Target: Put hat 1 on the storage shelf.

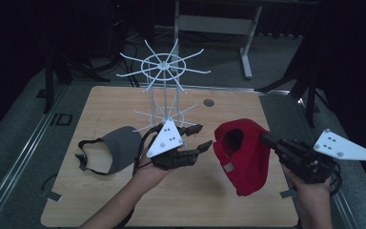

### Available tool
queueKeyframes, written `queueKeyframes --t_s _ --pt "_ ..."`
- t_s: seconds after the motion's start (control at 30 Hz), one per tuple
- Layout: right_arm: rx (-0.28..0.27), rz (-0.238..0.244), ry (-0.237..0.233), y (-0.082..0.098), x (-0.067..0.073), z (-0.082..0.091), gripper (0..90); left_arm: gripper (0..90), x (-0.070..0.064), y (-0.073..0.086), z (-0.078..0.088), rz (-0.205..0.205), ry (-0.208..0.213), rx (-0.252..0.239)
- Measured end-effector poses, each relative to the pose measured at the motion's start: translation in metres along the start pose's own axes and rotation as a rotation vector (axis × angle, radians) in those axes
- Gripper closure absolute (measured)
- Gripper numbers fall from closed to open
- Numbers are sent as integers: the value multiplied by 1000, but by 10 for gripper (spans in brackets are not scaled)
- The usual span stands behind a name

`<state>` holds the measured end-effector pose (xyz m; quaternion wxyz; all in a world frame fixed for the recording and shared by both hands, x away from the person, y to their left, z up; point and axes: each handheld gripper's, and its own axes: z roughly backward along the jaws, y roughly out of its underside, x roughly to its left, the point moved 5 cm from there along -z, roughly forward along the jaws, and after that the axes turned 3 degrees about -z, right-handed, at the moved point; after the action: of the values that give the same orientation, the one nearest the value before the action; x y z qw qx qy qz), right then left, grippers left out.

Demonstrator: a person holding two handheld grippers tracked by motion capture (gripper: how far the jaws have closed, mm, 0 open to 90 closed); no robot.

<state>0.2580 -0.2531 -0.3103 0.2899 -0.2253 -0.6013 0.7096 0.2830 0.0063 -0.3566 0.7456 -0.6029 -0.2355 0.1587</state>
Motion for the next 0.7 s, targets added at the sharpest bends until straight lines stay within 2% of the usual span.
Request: queueKeyframes --t_s 0.23,0.4,0.7 --pt "-31 -4 49 -17 -9 2 883 501 -2 14 6 0 -10 19" --pt "-48 2 86 -34 -17 -2 883 500 -5 31 8 6 1 44" --pt "-80 -27 131 -61 -35 -17 883 498 -9 58 11 44 20 64"
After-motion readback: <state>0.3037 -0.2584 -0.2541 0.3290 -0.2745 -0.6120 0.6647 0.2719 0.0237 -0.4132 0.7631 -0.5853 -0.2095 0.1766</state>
